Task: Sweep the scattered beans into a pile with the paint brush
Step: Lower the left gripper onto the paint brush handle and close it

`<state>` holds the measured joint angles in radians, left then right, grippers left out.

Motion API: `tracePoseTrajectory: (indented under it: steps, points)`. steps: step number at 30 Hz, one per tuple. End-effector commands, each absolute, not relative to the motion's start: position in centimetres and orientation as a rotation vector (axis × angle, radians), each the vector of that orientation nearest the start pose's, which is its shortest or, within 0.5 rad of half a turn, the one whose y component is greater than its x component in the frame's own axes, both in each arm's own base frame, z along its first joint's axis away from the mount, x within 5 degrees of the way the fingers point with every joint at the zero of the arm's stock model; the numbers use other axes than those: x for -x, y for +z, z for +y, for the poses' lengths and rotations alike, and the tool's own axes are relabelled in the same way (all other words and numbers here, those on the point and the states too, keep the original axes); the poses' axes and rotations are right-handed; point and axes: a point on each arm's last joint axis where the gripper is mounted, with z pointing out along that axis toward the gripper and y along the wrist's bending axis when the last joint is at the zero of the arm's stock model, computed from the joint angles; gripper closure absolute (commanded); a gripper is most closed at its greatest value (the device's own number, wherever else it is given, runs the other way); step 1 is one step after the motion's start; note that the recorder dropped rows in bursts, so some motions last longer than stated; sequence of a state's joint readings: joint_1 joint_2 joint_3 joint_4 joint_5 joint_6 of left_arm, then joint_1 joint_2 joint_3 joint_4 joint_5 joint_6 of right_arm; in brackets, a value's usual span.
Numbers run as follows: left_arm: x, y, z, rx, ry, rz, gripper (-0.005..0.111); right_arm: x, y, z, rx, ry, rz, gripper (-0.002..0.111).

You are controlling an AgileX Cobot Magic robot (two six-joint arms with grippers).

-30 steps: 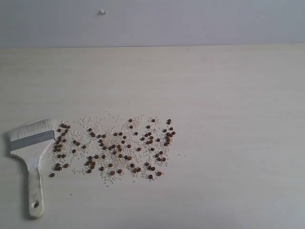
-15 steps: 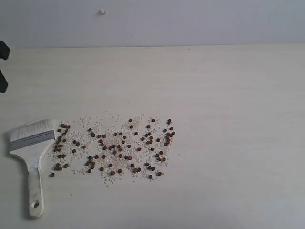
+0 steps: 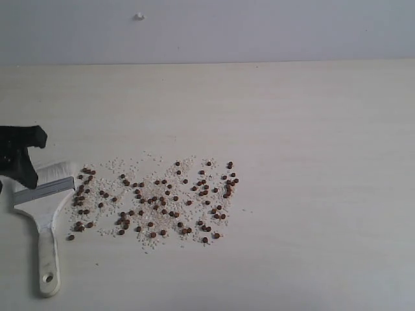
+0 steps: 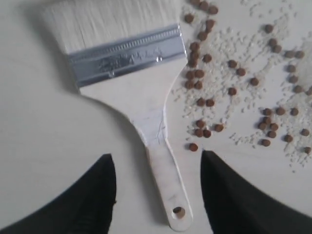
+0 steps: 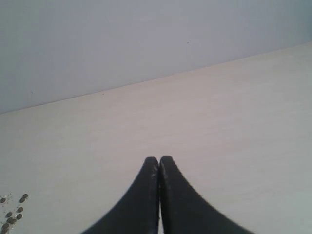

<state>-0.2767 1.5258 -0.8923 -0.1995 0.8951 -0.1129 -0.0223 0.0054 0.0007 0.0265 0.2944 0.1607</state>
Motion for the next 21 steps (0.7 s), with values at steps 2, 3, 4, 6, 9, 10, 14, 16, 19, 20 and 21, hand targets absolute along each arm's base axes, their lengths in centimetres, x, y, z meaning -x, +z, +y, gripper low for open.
tracePoseTrajectory:
  steps: [2, 3, 4, 6, 9, 10, 14, 16, 19, 20, 21]
  points:
    - [-22.4, 18.8, -9.2, 0.055, -0.314, 3.010, 0.064, -5.5, 18.7, -0.1, -0.173, 0.118, 1.767, 0.108]
    - [-22.0, 18.5, -9.4, 0.076, -0.317, 3.015, 0.067, -5.5, 18.7, -0.1, -0.173, 0.118, 1.767, 0.108]
    - [-21.5, 18.1, -9.8, 0.098, -0.316, 3.024, 0.068, -5.5, 18.7, -0.1, -0.173, 0.118, 1.767, 0.108]
    - [-20.6, 17.5, -10.5, 0.108, -0.316, 3.043, 0.067, -5.5, 18.7, -0.1, -0.173, 0.118, 1.767, 0.108]
    - [-19.9, 17.2, -11.3, 0.121, -0.306, 3.062, 0.063, -5.5, 18.7, -0.1, -0.173, 0.118, 1.767, 0.108]
    - [-19.8, 17.2, -11.5, 0.134, -0.302, 3.064, 0.061, -5.5, 18.7, -0.1, -0.173, 0.118, 1.767, 0.108]
    - [-19.7, 17.2, -11.6, 0.219, -0.254, 3.052, 0.058, -5.5, 18.7, -0.1, -0.173, 0.118, 1.767, 0.108]
    - [-19.8, 17.1, -11.3, 0.252, -0.196, 3.039, 0.058, -5.5, 18.7, -0.1, -0.173, 0.118, 1.767, 0.108]
    - [-20.0, 17.1, -10.8, 0.318, -0.129, 3.017, 0.058, -5.5, 18.7, -0.1, -0.173, 0.118, 1.767, 0.108]
    - [-20.0, 17.1, -10.7, 0.341, -0.111, 3.007, 0.058, -5.5, 18.7, -0.1, -0.173, 0.118, 1.767, 0.108]
    - [-20.1, 17.1, -10.7, 0.356, -0.102, 2.997, 0.058, -5.5, 18.7, -0.1, -0.173, 0.118, 1.767, 0.108]
